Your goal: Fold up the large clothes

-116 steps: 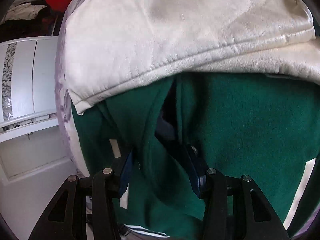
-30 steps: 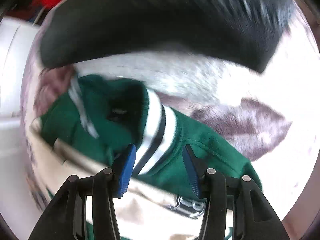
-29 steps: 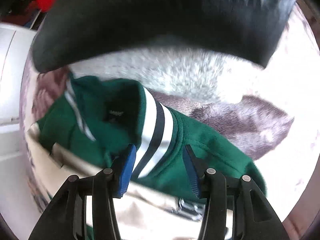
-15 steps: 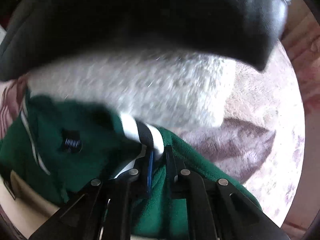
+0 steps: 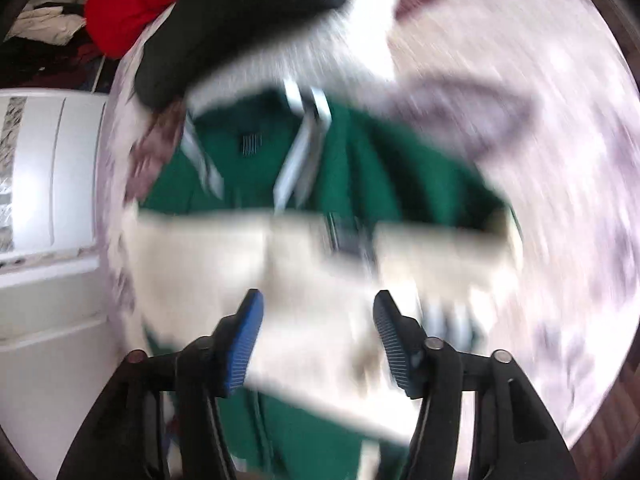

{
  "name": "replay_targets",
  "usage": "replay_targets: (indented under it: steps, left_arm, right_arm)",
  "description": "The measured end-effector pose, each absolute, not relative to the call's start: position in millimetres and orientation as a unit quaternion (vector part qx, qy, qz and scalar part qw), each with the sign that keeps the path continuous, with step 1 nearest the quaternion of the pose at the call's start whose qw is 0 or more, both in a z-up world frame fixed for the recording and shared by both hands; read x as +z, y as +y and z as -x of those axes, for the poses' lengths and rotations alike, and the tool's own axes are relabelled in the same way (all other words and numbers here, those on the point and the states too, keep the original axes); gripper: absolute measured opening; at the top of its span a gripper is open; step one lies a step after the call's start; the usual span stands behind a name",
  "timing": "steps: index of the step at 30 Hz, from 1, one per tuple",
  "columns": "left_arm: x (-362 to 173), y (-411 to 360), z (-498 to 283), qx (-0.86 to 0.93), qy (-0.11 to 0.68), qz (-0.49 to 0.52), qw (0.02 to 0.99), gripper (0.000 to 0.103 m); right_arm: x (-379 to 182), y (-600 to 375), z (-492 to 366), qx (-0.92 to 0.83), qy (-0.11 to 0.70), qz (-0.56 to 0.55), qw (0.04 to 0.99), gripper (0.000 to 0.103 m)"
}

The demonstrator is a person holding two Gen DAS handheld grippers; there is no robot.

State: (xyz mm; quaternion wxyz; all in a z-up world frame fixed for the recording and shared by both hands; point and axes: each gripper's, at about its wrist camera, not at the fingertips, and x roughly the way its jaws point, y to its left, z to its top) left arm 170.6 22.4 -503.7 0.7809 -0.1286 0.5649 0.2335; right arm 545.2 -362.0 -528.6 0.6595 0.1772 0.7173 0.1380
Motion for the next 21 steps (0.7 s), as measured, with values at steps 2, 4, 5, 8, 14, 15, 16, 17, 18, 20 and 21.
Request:
replay_targets:
  steps: [2, 4, 5, 8, 14, 15, 16, 17, 18, 20, 21]
  left_arm:
    - [-503.6, 23.0, -135.2, 0.235, 0.578, 0.152, 0.766, 0.103]
    - [-508.0, 23.4, -107.2, 0.237, 0.591, 0.16, 0.754, 0.103]
    - [-512.6, 22.2, -91.7, 0.242, 0.6, 0.157, 0.746, 0.103]
    - [-523.9, 16.3, -63.9, 0.247, 0.613, 0.16, 0.733, 0.103]
    - [-540.7, 6.5, -37.5, 0.234, 0.619, 0.161, 0.732, 0.103]
    - [-541.5, 3.6, -36.4, 0.232, 0.618, 0.156, 0.735, 0.103]
    - [-543.3, -0.5, -35.2, 0.229, 0.619, 0.148, 0.737, 0.103]
    - [-543.7, -2.5, -33.0, 0.225, 0.621, 0.142, 0.738, 0.103]
    - [-546.3, -5.4, -30.9, 0.222, 0.624, 0.133, 0.737, 0.103]
    - [-548.3, -12.3, -26.9, 0.215, 0.627, 0.124, 0.739, 0.103]
    - [-547.3, -16.1, -26.7, 0.21, 0.627, 0.121, 0.74, 0.103]
  right_arm:
    - [-522.8, -383.6, -488.7, 0.136, 0.729, -0.174, 0.648, 0.071]
    - [-538.3, -406.7, -410.2, 0.122, 0.763, -0.159, 0.615, 0.071]
    - [-548.9, -409.0, -380.7, 0.118, 0.774, -0.158, 0.602, 0.071]
    - [-605.5, -424.0, -260.8, 0.096, 0.822, -0.182, 0.53, 0.071]
    - [-678.1, -408.7, -107.3, 0.102, 0.832, -0.325, 0.438, 0.055]
    - [-680.1, -406.4, -97.9, 0.107, 0.824, -0.315, 0.458, 0.029]
    - [-680.9, -405.7, -94.2, 0.101, 0.823, -0.284, 0.482, 0.029]
    - [-679.0, -409.7, -90.2, 0.086, 0.821, -0.268, 0.497, 0.026]
    - [-681.4, -414.7, -90.4, 0.069, 0.821, -0.257, 0.505, 0.026]
    - [-683.2, -414.2, -92.7, 0.061, 0.827, -0.23, 0.509, 0.026]
    - [-676.5, -408.4, -95.8, 0.077, 0.831, -0.201, 0.512, 0.029]
